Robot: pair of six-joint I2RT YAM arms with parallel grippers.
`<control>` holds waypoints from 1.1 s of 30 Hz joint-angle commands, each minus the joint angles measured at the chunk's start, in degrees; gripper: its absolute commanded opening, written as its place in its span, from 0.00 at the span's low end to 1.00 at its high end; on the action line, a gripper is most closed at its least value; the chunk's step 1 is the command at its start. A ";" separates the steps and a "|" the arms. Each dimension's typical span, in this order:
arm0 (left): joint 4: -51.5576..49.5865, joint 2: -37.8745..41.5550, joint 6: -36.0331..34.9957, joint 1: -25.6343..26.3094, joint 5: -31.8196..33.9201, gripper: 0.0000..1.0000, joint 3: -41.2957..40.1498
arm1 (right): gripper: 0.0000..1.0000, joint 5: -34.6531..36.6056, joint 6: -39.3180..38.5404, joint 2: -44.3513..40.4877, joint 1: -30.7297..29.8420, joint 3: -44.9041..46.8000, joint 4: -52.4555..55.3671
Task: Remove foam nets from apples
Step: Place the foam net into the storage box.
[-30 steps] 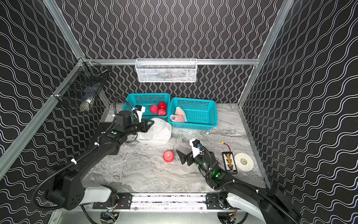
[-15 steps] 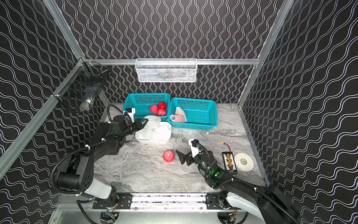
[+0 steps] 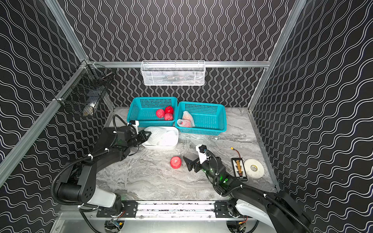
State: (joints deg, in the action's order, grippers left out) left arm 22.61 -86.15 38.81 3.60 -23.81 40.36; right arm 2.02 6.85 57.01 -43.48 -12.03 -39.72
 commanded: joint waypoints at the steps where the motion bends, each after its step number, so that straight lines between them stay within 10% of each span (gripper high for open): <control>1: -3.77 -1.16 -2.74 -0.17 2.08 0.00 1.56 | 1.00 -0.62 0.73 0.20 -0.08 -0.45 -1.76; 12: -12.68 1.31 -6.90 0.00 7.64 0.38 3.19 | 1.00 -0.74 0.88 0.67 -0.04 -0.45 -2.37; 33: -27.22 17.15 -8.83 0.71 21.09 0.47 3.06 | 1.00 -0.09 1.15 -1.62 -0.07 0.34 -2.47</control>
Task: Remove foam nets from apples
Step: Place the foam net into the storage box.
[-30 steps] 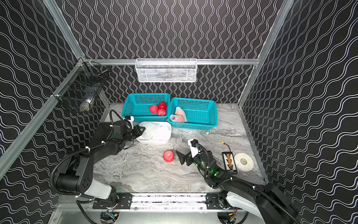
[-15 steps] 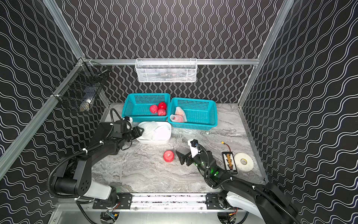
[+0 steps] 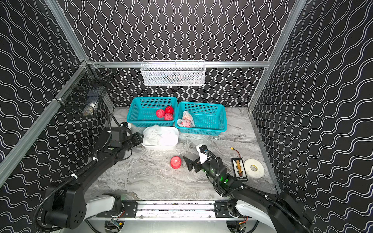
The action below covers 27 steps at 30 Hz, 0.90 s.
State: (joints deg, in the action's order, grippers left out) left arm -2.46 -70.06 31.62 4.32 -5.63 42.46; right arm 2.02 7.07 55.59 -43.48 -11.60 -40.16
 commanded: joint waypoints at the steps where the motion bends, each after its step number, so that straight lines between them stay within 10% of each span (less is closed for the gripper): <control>1: -2.07 1.02 -1.73 -0.01 2.76 0.49 1.48 | 1.00 -0.17 0.93 -0.30 -0.03 -0.09 -1.94; 16: -8.57 -17.22 -19.21 5.01 13.42 0.75 22.67 | 1.00 -0.08 0.93 -0.58 -0.03 -0.07 -1.76; 27: -4.41 -23.19 -13.26 4.91 6.20 0.57 18.25 | 1.00 -0.26 0.93 -0.78 -0.07 -0.10 -1.50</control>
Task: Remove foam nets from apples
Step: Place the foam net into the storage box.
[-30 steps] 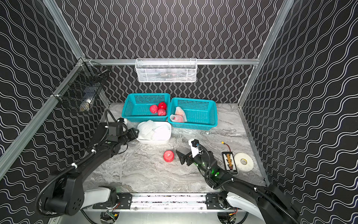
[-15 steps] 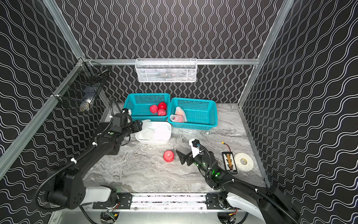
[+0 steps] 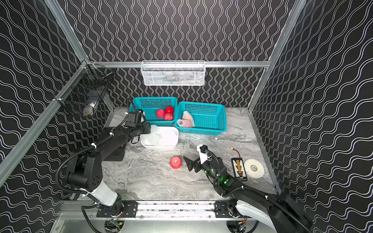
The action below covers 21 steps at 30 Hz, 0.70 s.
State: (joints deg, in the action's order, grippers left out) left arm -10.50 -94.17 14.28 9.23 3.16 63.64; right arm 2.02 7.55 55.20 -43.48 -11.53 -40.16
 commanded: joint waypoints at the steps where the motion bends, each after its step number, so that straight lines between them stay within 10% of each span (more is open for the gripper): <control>1: 4.00 0.88 4.55 -0.01 -3.08 0.57 -3.45 | 1.00 -0.23 0.53 -0.45 -0.07 -0.16 -1.50; 21: 4.24 -3.86 6.79 5.29 -9.66 0.54 -1.95 | 1.00 0.10 0.18 -1.06 -0.09 -0.33 -0.62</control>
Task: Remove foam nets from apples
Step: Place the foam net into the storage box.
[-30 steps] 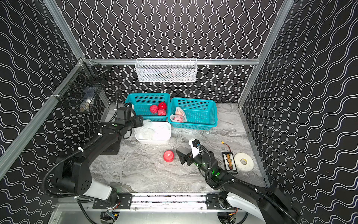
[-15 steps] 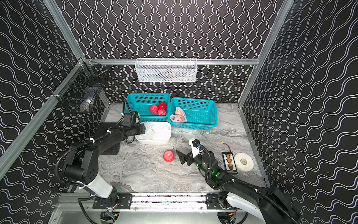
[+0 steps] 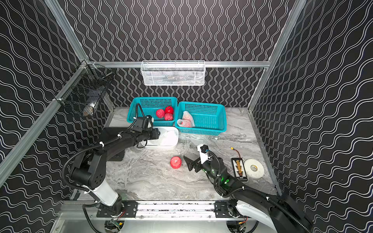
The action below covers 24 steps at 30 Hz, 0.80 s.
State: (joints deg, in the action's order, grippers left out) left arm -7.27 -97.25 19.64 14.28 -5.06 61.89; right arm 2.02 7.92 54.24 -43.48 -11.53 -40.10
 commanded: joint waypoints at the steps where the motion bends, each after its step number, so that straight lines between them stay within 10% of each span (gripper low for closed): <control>1: 1.03 -1.08 1.33 0.44 -1.53 0.54 -0.24 | 1.00 0.06 -0.11 -0.02 -0.09 -0.33 -0.66; 24: 1.71 -5.45 1.30 1.63 -1.46 0.55 0.67 | 1.00 0.14 -0.28 1.40 -0.07 -0.95 -0.60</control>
State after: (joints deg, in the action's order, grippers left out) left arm -5.54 -104.64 21.02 15.68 -7.18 61.91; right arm 2.07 7.88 55.55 -43.48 -11.94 -39.94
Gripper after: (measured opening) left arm 0.553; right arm 0.998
